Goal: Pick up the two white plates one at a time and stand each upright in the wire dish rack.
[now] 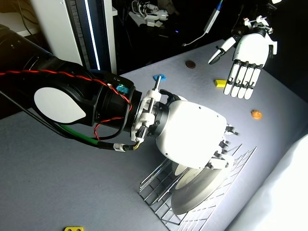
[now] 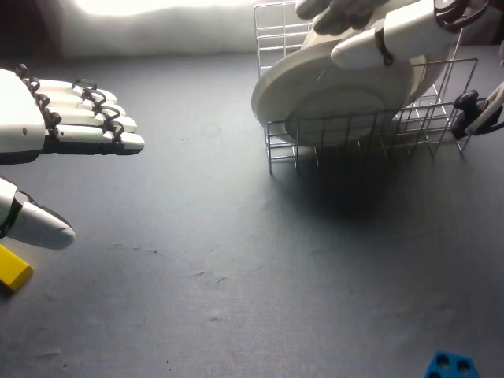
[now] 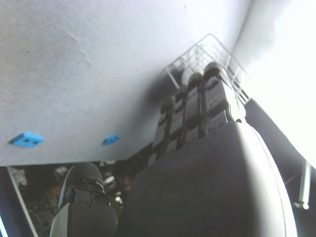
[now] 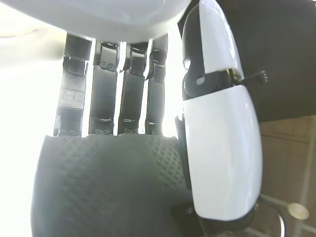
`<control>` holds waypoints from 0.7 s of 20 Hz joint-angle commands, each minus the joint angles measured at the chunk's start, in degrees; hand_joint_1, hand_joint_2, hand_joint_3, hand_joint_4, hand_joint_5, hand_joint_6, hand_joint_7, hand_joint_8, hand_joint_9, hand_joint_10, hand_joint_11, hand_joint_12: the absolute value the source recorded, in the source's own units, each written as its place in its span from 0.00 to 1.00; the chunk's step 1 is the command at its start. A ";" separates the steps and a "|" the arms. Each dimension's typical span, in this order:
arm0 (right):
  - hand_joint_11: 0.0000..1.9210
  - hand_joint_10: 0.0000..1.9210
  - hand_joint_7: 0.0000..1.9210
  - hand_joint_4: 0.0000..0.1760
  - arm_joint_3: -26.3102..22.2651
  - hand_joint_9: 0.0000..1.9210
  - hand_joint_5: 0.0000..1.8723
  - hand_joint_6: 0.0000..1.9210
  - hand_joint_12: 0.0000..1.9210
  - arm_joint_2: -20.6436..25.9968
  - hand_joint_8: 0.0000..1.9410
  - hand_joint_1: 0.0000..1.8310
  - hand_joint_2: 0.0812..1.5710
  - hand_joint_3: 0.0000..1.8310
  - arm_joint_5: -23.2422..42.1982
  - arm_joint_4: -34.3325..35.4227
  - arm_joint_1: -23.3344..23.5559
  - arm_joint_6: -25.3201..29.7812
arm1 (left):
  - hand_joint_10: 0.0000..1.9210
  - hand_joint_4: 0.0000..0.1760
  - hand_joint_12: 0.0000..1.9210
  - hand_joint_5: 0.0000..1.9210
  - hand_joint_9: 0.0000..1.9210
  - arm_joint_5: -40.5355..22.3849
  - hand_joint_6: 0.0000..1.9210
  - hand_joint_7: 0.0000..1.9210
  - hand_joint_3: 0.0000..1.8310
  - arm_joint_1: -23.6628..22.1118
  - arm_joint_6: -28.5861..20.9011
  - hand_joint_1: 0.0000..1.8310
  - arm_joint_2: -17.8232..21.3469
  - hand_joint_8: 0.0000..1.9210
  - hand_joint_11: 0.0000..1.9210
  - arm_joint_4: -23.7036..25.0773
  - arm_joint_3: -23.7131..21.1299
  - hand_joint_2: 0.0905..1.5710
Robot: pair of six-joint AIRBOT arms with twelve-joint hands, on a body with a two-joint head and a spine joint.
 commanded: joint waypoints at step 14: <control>0.20 0.08 0.47 0.00 -2.76 0.43 0.40 0.03 0.69 0.70 0.00 0.63 0.66 0.00 33.64 0.24 -3.33 -22.00 | 0.00 0.00 0.00 0.00 0.00 -7.21 0.00 0.00 0.00 -3.01 -0.13 0.00 1.55 0.00 0.00 0.35 -2.98 0.67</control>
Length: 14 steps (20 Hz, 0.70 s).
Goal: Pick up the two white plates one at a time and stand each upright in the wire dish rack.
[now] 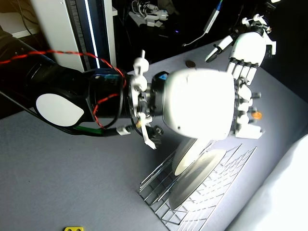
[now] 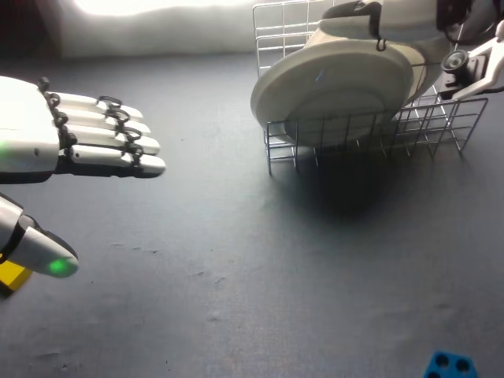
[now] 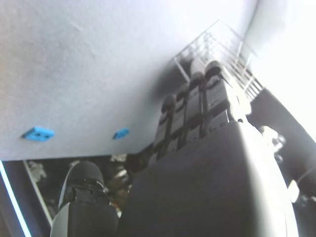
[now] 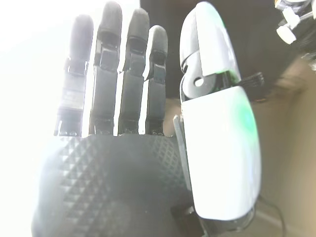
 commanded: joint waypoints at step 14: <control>0.34 0.40 0.41 0.00 -14.04 0.41 0.29 0.48 0.65 9.90 0.31 0.66 0.60 0.00 6.45 -12.27 -2.05 -15.84 | 0.05 0.00 0.51 0.30 0.35 -2.40 0.03 0.37 0.00 0.31 0.98 0.02 2.48 0.03 0.09 3.11 -4.62 0.75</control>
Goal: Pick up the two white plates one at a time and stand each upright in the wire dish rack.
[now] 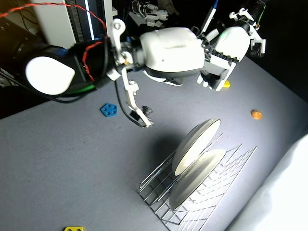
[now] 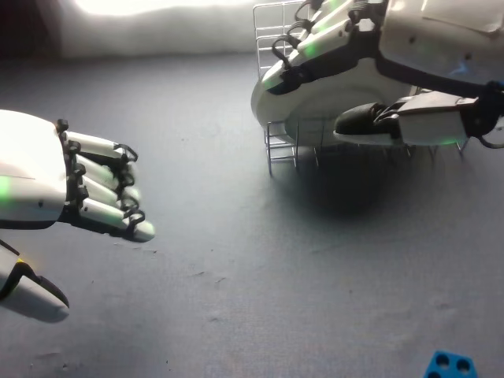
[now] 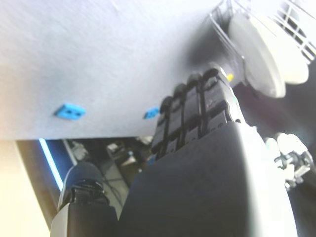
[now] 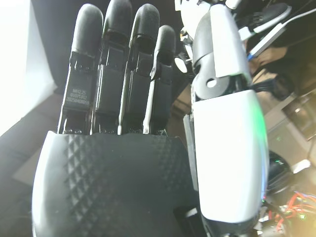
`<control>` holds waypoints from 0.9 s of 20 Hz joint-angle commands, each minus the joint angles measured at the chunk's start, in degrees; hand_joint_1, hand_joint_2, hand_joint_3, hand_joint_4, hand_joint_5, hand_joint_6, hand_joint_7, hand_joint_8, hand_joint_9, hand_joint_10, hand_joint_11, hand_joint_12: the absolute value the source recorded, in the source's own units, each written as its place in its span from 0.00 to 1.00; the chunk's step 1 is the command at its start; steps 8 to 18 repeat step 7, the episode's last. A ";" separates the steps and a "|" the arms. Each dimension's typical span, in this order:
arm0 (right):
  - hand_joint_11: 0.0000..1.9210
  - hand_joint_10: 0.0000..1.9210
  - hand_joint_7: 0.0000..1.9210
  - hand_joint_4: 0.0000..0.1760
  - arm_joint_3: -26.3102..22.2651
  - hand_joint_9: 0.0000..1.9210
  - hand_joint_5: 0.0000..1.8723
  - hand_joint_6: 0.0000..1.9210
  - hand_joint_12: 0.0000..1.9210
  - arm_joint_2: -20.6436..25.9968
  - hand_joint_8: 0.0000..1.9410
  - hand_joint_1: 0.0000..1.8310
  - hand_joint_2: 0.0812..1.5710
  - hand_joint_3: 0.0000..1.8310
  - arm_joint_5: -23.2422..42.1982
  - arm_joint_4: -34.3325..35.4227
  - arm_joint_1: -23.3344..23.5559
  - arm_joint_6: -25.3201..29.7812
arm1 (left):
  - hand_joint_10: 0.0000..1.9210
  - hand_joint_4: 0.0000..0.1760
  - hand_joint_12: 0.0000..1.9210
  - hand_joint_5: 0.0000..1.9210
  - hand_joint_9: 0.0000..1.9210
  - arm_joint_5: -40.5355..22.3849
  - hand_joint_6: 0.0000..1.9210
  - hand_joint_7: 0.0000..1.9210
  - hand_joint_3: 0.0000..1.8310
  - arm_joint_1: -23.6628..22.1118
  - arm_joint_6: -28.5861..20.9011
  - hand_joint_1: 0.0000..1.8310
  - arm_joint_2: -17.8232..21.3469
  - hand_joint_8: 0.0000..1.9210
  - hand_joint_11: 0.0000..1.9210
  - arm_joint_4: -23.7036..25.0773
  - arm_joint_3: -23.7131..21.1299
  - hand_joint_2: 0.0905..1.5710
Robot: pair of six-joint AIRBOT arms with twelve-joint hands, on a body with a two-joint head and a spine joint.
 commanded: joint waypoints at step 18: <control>0.48 0.90 0.39 0.00 0.38 0.45 0.26 0.96 0.90 1.40 0.95 0.65 0.61 0.00 7.53 -1.57 -2.27 -0.64 | 0.84 0.00 1.00 0.18 0.22 -1.21 0.54 0.24 0.00 -0.68 0.02 0.10 0.56 0.69 0.15 -3.77 -0.04 0.77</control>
